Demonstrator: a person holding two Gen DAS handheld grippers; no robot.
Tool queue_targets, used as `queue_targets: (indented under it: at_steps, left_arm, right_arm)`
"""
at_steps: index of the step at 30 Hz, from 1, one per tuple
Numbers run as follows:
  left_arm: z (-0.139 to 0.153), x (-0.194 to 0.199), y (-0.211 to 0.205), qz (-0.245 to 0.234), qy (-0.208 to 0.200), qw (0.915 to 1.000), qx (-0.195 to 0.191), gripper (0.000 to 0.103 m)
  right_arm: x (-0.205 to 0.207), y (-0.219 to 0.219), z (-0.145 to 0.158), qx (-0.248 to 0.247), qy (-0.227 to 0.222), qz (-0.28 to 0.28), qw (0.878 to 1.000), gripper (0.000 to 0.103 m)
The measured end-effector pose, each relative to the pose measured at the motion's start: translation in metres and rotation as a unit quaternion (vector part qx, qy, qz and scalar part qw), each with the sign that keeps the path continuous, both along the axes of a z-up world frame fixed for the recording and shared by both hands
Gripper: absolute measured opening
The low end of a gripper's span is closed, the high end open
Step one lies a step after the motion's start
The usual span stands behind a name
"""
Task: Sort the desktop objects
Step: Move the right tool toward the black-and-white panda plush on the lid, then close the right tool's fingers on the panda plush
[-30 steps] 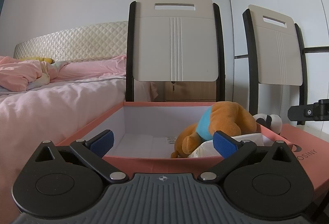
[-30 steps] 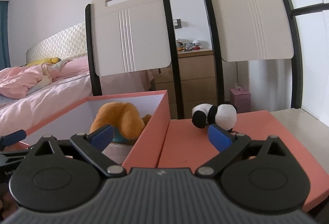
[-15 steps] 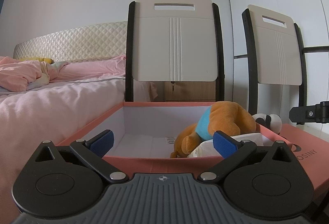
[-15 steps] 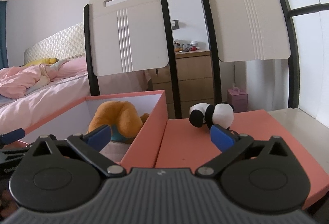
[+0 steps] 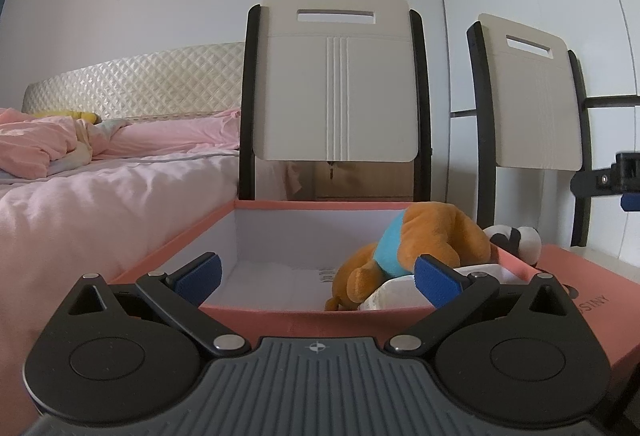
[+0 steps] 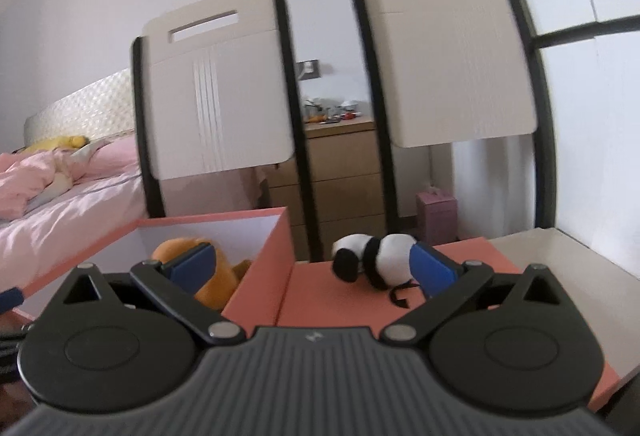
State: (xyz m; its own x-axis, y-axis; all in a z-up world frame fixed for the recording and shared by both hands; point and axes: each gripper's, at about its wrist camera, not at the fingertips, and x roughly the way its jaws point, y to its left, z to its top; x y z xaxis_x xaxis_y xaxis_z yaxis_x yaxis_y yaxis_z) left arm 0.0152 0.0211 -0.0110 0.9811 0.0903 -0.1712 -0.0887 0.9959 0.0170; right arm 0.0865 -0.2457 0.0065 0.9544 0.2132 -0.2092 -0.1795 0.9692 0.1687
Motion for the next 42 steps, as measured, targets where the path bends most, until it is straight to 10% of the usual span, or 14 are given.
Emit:
queue_targets:
  at_steps: [42]
  left_arm:
    - [-0.002, 0.0, -0.002, -0.004, 0.003, 1.0, 0.005, 0.103]
  right_arm:
    - [0.18, -0.013, -0.032, -0.031, 0.077, -0.046, 0.996, 0.103]
